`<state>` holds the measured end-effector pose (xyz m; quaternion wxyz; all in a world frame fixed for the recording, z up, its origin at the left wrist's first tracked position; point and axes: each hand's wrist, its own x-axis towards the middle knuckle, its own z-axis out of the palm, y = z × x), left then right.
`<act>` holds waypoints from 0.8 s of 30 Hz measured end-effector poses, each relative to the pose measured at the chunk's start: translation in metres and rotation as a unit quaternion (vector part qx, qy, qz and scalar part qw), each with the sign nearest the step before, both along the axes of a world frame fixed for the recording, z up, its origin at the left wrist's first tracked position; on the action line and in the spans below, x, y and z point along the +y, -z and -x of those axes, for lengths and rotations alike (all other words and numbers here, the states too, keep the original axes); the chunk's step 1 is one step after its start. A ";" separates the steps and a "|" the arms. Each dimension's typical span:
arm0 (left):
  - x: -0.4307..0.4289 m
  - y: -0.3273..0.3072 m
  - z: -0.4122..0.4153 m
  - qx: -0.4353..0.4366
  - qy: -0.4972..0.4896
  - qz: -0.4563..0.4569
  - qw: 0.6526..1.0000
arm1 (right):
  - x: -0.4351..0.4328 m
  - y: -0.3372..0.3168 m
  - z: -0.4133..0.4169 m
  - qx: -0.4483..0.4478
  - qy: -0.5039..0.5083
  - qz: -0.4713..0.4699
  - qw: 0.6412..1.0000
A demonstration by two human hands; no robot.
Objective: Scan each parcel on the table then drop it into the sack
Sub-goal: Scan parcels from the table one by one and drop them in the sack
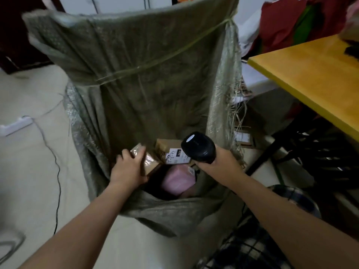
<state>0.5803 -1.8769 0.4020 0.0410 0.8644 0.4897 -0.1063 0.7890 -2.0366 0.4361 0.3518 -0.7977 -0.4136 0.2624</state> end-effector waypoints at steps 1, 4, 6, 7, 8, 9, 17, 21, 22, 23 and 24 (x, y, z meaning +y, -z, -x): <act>0.001 0.004 -0.004 0.022 -0.004 0.019 1.000 | 0.001 0.004 0.002 0.004 -0.004 0.009 1.000; -0.001 0.006 -0.023 0.041 -0.011 0.049 0.998 | -0.003 0.012 0.001 0.027 -0.001 0.015 1.000; -0.005 -0.001 -0.039 0.027 0.030 0.005 0.999 | -0.010 0.010 -0.004 0.032 0.016 0.009 0.999; -0.009 -0.008 -0.048 0.005 0.058 -0.022 0.998 | -0.014 0.007 -0.008 0.030 0.028 0.002 0.999; -0.013 -0.015 -0.058 -0.026 0.085 -0.042 0.995 | -0.020 0.004 -0.013 0.028 0.041 -0.005 0.999; -0.019 -0.025 -0.069 -0.061 0.113 -0.055 0.990 | -0.025 0.002 -0.019 0.024 0.057 -0.014 0.998; -0.082 -0.113 -0.173 -0.250 0.306 -0.100 0.913 | -0.098 -0.057 -0.072 -0.032 0.269 -0.130 0.954; -0.131 -0.152 -0.227 -0.296 0.384 -0.104 0.868 | -0.161 -0.102 -0.098 -0.094 0.335 -0.173 0.921; -0.145 -0.161 -0.239 -0.310 0.403 -0.102 0.855 | -0.182 -0.113 -0.103 -0.105 0.354 -0.179 0.912; -0.160 -0.169 -0.250 -0.322 0.422 -0.098 0.842 | -0.203 -0.124 -0.106 -0.117 0.374 -0.186 0.901; -0.176 -0.175 -0.260 -0.332 0.441 -0.092 0.829 | -0.224 -0.133 -0.109 -0.128 0.395 -0.194 0.889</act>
